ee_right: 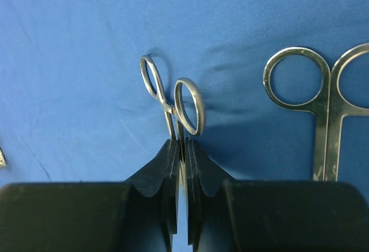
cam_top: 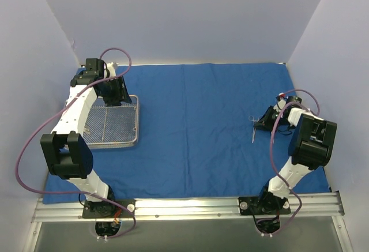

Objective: Open and lay out the surgical kit
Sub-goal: Place the medical item in the surgical kit, then adjust the medical item in the surgical kit.

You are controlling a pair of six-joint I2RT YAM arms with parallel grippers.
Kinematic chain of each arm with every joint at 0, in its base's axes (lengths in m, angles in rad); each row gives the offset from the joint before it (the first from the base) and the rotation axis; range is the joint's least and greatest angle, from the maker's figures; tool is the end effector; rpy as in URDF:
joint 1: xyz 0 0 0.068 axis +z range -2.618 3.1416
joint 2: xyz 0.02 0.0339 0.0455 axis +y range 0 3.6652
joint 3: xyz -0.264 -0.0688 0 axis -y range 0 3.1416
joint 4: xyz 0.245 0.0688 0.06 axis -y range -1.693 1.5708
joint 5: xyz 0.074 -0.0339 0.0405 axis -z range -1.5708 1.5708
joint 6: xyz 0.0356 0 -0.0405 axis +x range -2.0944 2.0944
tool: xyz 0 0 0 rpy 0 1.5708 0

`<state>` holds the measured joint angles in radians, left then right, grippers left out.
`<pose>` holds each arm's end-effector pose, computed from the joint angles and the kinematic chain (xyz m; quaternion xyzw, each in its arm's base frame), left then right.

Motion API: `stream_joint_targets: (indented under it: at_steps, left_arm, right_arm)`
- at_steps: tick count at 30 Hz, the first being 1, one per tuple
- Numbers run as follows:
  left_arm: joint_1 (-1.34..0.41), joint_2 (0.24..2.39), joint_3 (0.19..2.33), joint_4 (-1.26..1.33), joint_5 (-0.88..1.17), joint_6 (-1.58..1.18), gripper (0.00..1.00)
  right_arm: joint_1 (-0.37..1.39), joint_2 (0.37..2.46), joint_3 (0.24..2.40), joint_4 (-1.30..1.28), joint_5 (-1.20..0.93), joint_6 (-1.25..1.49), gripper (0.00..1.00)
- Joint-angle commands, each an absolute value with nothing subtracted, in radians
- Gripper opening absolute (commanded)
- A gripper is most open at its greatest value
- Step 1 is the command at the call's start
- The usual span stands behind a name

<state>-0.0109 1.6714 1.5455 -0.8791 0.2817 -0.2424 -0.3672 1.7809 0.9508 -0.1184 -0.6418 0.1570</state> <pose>0.3550 -0.0138 0.3136 -0.0709 0.9489 -0.1686 0.2571 0.3291 -0.1038 0.1481 0.1408 0.8976 0.2681 0.3204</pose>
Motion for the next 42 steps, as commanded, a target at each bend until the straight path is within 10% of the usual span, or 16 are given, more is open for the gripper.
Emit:
stream_joint_targets:
  at_steps: [1, 8, 19, 42]
  left_arm:
    - [-0.005, 1.675, 1.588, -0.859, 0.310, -0.236, 0.60]
    - [0.032, 1.683, 1.588, -0.854, 0.319, -0.241, 0.61]
    - [0.041, 1.692, 1.582, -0.847, 0.356, -0.253, 0.60]
    - [0.052, 1.678, 1.546, -0.834, 0.390, -0.258, 0.60]
  right_arm:
    - [-0.387, 1.819, 0.968, -0.224, -0.488, 0.109, 0.00]
    - [-0.387, 1.835, 1.003, -0.250, -0.433, 0.098, 0.02]
    - [-0.282, 1.778, 1.156, -0.348, -0.235, 0.153, 0.37]
    - [-0.057, 1.838, 1.216, -0.522, 0.037, 0.169, 0.41]
